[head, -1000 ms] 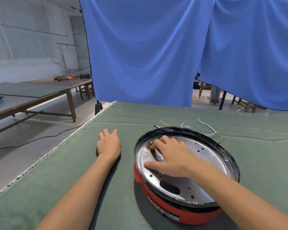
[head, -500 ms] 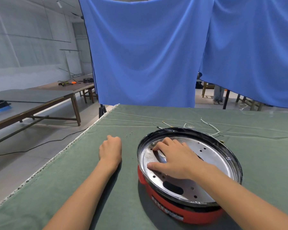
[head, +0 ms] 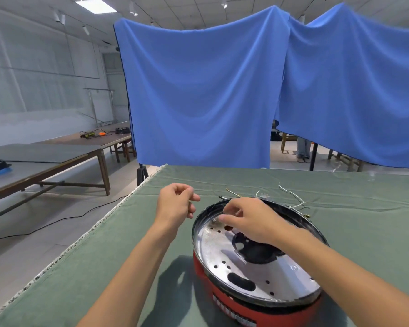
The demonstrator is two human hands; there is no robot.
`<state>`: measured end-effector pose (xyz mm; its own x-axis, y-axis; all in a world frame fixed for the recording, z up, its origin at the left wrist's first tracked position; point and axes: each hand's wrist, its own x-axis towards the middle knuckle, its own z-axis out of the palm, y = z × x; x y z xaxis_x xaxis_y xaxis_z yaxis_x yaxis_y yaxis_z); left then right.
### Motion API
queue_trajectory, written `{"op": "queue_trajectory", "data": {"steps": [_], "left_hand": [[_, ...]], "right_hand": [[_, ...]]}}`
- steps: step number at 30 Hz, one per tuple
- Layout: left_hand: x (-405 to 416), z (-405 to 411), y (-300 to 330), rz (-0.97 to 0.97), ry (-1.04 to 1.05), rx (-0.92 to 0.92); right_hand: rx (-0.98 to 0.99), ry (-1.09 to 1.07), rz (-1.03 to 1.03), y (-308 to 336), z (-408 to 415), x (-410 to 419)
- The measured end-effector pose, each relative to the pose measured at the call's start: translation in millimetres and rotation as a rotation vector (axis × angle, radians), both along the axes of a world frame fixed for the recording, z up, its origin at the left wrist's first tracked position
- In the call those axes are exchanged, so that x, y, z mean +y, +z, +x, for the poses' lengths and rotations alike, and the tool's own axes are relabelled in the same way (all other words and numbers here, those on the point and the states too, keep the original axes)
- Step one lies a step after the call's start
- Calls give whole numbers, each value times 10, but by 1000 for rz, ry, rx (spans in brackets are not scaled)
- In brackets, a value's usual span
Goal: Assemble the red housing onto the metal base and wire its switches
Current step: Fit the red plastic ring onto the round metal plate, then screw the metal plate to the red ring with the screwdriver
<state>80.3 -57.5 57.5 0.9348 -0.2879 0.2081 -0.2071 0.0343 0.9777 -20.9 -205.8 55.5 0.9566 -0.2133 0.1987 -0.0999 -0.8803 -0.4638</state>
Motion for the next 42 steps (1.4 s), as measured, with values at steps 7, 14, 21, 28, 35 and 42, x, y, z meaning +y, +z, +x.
{"op": "queue_trajectory", "data": {"steps": [7, 14, 21, 28, 35, 42], "left_hand": [[-472, 99, 49, -33, -117, -58], [-580, 365, -94, 2, -120, -1], [-622, 357, -91, -91, -157, 49], [-513, 396, -37, -218, -80, 142], [-355, 444, 76, -397, -32, 308], [-284, 172, 184, -282, -127, 298]], "right_hand": [[86, -244, -148, 304, 653, -569], [660, -203, -261, 127, 1403, -754], [716, -143, -498, -23, 1584, -762], [373, -115, -385, -52, 1455, -811], [-228, -26, -308, 257, 1191, -568], [-448, 42, -253, 508, 694, -253]]}}
